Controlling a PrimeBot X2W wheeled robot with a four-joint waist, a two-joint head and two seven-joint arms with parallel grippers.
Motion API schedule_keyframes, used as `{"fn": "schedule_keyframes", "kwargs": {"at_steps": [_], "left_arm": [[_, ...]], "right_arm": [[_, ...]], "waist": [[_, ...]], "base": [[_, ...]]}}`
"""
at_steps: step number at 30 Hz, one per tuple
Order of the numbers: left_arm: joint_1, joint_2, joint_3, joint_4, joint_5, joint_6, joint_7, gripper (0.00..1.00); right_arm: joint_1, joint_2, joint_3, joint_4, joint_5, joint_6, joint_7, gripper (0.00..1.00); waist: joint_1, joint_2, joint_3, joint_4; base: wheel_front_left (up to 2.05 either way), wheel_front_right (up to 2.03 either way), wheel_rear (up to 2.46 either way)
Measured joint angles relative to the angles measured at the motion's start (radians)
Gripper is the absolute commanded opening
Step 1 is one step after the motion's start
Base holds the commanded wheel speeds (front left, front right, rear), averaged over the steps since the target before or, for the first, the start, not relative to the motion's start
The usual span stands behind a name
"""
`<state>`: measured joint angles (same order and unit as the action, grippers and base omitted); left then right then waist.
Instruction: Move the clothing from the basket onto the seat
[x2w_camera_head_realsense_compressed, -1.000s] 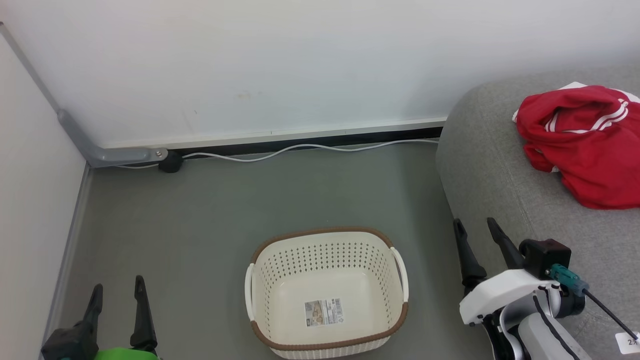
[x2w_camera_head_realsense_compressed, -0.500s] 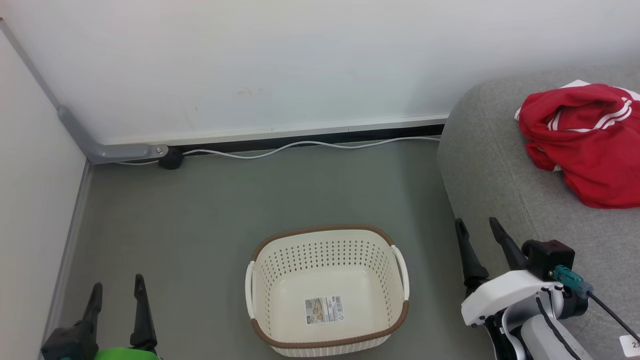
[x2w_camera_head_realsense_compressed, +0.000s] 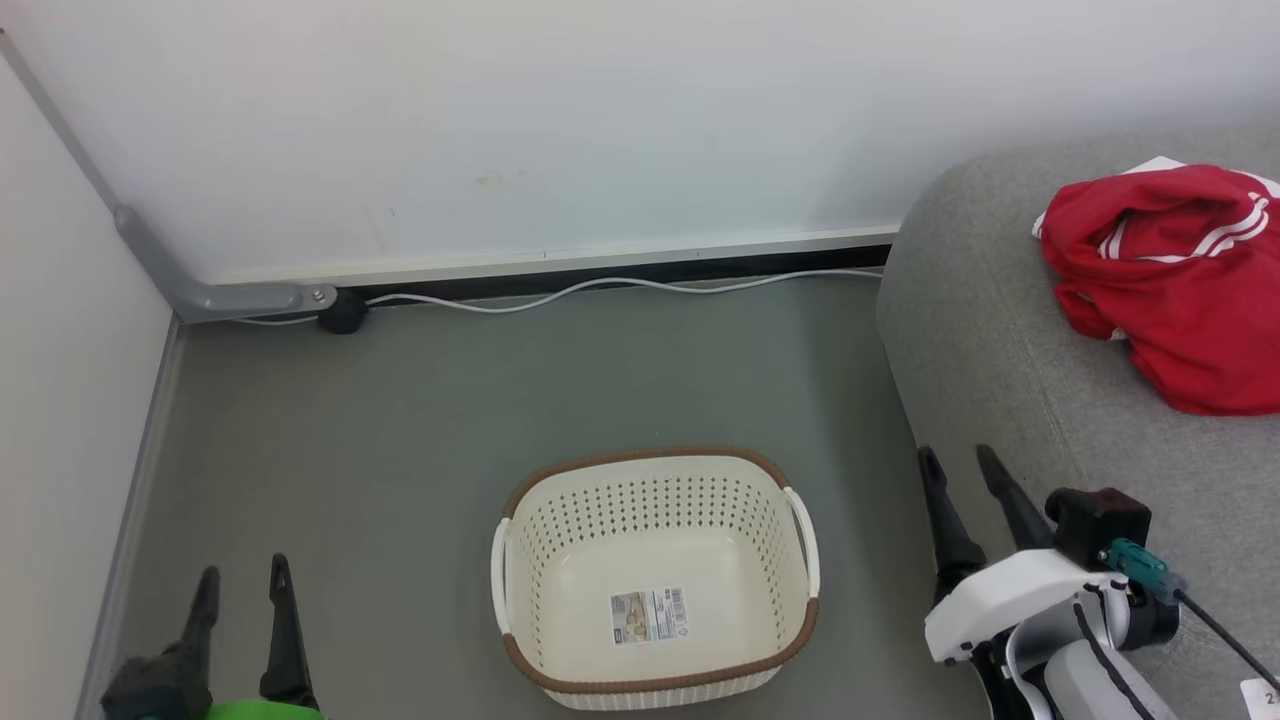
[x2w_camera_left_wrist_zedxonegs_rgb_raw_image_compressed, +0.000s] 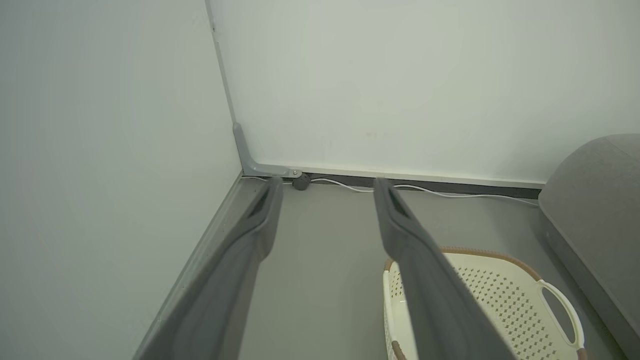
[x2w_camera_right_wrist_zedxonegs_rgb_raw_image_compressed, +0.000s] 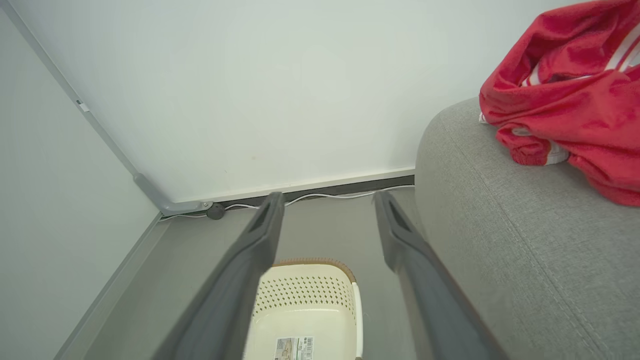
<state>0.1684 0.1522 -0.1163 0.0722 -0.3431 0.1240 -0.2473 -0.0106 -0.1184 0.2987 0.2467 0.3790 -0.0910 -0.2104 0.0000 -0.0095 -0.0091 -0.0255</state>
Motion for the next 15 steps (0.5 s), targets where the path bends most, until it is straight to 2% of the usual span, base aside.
{"fn": "schedule_keyframes", "kwargs": {"at_steps": [5,15], "left_arm": [[0.001,-0.028,-0.013,0.043,-0.006,-0.001,0.002,0.00],[0.001,-0.032,-0.008,0.049,-0.096,-0.019,0.020,0.00]], "right_arm": [[0.039,0.011,0.004,0.037,0.002,0.002,0.002,0.00],[0.040,0.017,-0.027,0.036,0.098,0.015,0.020,0.00]], "waist": [[0.0000,0.0000,0.000,0.000],[0.0000,0.0000,0.001,0.003]], "base": [[0.00,0.00,0.00],[0.00,0.00,0.00]]}}
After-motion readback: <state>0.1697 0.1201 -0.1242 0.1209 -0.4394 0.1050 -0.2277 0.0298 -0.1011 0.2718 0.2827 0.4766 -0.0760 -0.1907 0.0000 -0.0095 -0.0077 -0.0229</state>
